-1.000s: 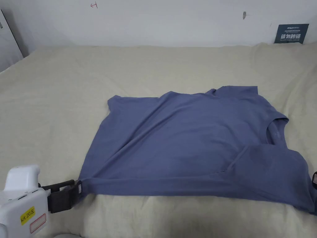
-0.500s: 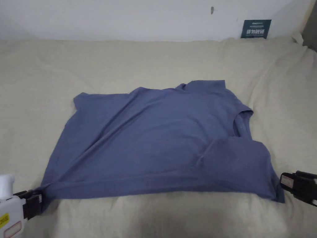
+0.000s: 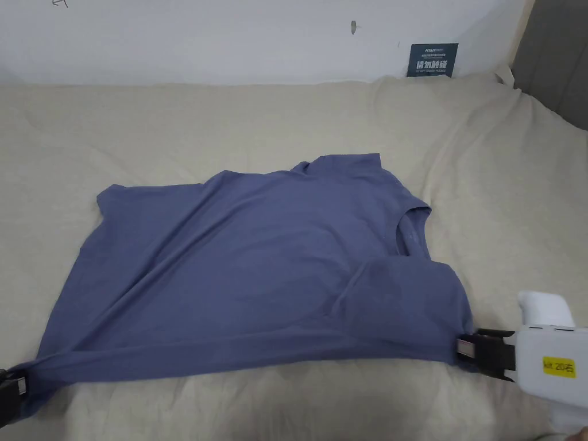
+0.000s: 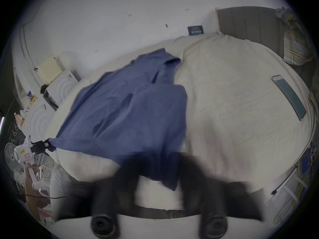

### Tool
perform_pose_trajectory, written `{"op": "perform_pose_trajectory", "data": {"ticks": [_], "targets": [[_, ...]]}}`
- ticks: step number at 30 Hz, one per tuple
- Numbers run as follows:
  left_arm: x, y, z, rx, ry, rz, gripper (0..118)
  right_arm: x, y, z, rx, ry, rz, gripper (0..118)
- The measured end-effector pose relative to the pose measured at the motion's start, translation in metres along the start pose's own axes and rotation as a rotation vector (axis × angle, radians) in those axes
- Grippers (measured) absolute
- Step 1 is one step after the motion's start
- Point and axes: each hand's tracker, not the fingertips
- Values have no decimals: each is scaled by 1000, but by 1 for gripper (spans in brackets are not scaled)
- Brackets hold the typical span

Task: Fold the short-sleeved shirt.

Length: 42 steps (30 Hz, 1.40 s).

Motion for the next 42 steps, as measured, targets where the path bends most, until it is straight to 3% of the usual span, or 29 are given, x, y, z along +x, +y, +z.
{"op": "perform_pose_trajectory", "data": {"ticks": [7,10,18,27,29,30,31,32,33,34,35,38,40,41,42], "targets": [[2,-4,5,-17,0,9,0,-5,-1,1,26,1,24,3],[1,3,6,-16,-1,1,0,-13,13,21,65,4,70,3],[23,81,-12,37,46,-80,0,-33,104,28,166,37,126,3],[35,161,-129,-90,90,-145,0,-27,185,-83,38,-43,21,3],[33,161,-143,-106,71,-86,0,-28,183,-100,15,-66,12,14],[30,164,-155,-118,83,-75,3,-27,182,-105,6,-77,14,39],[29,163,-158,-118,86,-67,15,-26,181,-109,-14,-91,-1,64],[29,161,-159,-121,89,-75,39,-23,180,-112,-27,-73,-5,84],[29,159,-159,-120,95,-82,80,-21,177,-111,-22,-53,-1,91],[16,157,-163,-124,99,-88,105,-21,175,-103,1,-68,-2,91],[14,154,-159,-128,96,-86,115,-20,174,-97,19,-73,1,91],[7,142,-126,-83,54,-77,116,-18,165,-67,104,-52,18,91],[5,131,-101,-55,55,-81,114,-20,155,-42,156,-31,30,84],[4,124,-89,-38,54,-69,105,-20,147,-30,177,-18,33,74],[6,116,-66,-2,54,-35,73,-21,136,-17,208,0,31,52]]}}
